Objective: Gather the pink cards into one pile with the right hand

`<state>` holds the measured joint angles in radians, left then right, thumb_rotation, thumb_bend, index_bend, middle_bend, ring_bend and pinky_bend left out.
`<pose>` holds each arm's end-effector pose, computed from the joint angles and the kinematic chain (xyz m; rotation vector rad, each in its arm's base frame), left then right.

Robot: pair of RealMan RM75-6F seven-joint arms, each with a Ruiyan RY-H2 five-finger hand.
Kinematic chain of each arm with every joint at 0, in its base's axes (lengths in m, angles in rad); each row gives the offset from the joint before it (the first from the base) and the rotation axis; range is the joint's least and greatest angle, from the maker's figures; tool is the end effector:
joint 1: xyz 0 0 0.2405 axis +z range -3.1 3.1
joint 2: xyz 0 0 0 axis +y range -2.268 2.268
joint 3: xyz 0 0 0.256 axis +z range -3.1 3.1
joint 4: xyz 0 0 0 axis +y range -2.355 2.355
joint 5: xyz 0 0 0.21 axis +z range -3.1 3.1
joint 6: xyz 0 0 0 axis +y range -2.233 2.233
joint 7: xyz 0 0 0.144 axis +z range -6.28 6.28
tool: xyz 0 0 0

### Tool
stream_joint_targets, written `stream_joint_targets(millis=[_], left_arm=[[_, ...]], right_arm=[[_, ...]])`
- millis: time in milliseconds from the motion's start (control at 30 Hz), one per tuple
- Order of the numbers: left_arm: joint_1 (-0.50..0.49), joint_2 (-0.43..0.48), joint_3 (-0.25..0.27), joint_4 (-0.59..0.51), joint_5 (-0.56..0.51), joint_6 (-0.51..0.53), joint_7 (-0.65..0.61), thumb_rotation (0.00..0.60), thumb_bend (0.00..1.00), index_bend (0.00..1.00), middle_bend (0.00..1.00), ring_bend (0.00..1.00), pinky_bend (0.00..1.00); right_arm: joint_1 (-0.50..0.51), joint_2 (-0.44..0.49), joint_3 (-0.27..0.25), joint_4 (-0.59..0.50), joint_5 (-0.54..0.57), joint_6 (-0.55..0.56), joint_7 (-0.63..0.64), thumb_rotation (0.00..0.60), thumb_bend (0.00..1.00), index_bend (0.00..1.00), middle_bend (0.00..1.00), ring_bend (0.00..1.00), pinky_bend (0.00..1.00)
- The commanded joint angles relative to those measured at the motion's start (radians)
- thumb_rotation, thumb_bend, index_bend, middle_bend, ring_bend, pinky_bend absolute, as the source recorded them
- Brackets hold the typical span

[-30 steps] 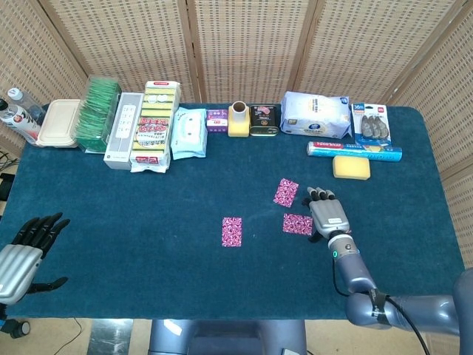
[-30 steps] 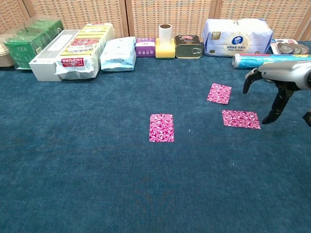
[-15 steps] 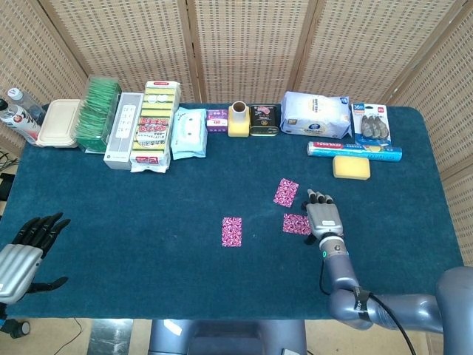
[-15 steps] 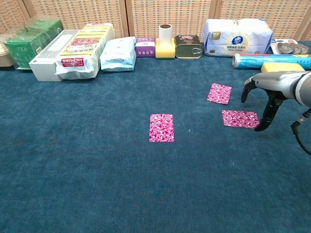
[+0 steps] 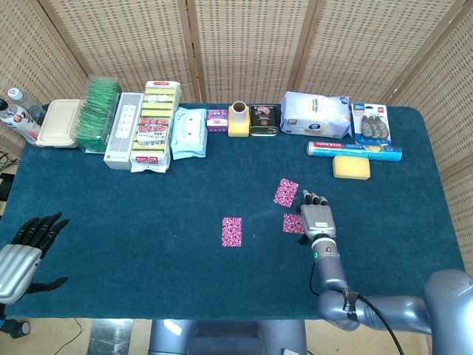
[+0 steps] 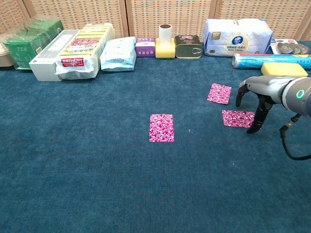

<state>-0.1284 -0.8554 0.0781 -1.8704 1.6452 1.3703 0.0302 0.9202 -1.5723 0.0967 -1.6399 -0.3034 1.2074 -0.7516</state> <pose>-0.2687 0.1585 0.1781 -1.6641 -0.9649 -0.8099 -0.1689 -0.3310 -0.0243 1.6226 -1.1588 0.4188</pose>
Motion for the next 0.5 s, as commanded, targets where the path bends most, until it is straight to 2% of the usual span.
stream_joint_targets(millis=[33, 500], left_arm=[[0.0, 0.0, 0.0, 0.0, 0.0, 0.0, -0.001, 0.6, 0.06, 0.0, 0.0, 0.0, 0.0], [-0.001, 0.0, -0.001, 0.0, -0.004, -0.002, 0.001, 0.6, 0.06, 0.0, 0.0, 0.0, 0.0]], right_arm=[[-0.005, -0.011, 0.007, 0.015, -0.001, 0.001, -0.011, 0.6, 0.13, 0.29, 0.02, 0.0, 0.07], [-0.028, -0.033, 0.031, 0.053, -0.012, -0.012, -0.042, 0.6, 0.15, 0.32, 0.02, 0.0, 0.07]])
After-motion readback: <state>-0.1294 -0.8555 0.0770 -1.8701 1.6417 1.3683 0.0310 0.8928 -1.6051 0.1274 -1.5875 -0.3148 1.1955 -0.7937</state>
